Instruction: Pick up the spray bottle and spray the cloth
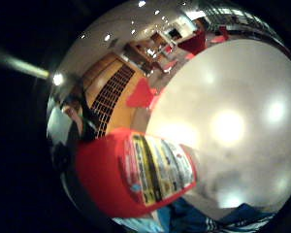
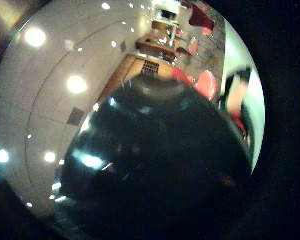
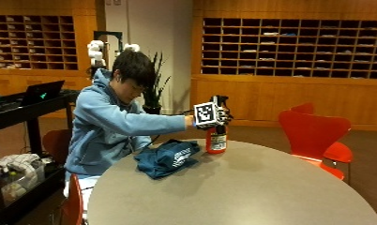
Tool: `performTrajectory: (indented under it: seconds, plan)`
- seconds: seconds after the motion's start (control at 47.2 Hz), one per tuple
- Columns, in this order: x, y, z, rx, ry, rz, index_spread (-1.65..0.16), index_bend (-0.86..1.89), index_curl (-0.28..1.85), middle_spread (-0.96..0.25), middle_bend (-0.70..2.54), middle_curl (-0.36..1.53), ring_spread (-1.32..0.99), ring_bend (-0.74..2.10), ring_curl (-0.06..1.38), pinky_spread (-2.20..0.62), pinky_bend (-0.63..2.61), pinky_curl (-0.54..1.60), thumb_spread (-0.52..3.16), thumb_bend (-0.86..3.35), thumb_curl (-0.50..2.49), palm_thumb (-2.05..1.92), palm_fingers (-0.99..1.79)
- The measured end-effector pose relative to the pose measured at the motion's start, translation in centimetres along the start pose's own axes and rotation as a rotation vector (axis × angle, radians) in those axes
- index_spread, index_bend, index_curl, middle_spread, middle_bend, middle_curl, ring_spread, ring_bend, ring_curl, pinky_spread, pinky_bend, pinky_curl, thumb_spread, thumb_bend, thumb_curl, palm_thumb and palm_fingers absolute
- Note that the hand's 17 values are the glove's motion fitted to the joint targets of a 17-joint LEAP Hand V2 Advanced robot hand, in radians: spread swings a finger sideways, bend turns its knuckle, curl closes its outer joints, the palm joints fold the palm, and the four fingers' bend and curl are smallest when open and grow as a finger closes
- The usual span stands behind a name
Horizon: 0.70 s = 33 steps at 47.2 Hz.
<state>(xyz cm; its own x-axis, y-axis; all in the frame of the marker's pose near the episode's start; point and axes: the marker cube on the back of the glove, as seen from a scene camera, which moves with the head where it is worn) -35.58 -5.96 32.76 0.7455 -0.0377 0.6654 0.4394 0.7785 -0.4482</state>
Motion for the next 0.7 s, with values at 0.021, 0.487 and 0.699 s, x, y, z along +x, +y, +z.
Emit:
performTrajectory:
  seconds: [0.021, 0.487, 0.699]
  plan:
    - [0.1, 0.1, -0.2, -0.013, 0.007, 0.007, -0.2, 0.23, 0.5, -0.14, 0.5, 0.47, -0.16, 0.59, 0.43, -0.21, 0.46, 0.4, 0.44, -0.05, 0.78, 0.83, 1.27]
    - [1.7, 7.0, -5.9, -0.24, -0.087, 0.052, -0.26, 0.07, 0.32, -0.13, 0.3, 0.41, -0.11, 0.44, 0.38, 0.02, 0.33, 0.36, 0.88, -0.05, 0.51, 0.6, 0.69]
    - [4.1, 6.2, -6.4, -0.117, 0.065, 0.033, -0.27, 0.09, 0.27, -0.12, 0.31, 0.41, -0.1, 0.43, 0.37, 0.05, 0.32, 0.35, 0.89, -0.04, 0.44, 0.55, 0.67]
